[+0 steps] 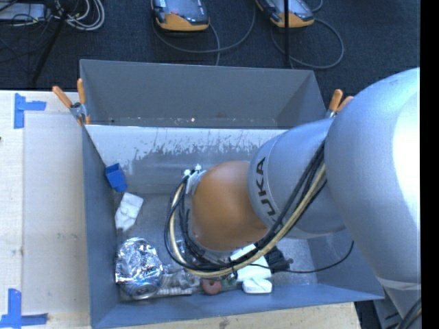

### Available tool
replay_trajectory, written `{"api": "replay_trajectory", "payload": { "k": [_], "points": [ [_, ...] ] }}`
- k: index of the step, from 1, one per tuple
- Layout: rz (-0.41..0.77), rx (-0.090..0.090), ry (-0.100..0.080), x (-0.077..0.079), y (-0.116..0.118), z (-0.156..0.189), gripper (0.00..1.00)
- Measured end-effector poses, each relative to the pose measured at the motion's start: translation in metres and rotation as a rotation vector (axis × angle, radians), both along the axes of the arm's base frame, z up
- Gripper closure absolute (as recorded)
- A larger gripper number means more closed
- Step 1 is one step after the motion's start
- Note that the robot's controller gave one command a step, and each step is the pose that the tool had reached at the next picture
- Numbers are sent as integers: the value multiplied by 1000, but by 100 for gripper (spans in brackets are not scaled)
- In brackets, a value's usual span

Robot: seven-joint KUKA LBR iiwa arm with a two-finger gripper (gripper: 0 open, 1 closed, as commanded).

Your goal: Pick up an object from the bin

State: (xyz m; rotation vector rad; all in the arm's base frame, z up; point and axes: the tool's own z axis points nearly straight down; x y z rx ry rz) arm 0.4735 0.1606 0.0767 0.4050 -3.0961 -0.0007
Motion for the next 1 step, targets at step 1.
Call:
{"api": "replay_trajectory", "payload": {
  "k": [1],
  "points": [
    [10, 3, -19, 12, 14, 141, 100]
  ]
}}
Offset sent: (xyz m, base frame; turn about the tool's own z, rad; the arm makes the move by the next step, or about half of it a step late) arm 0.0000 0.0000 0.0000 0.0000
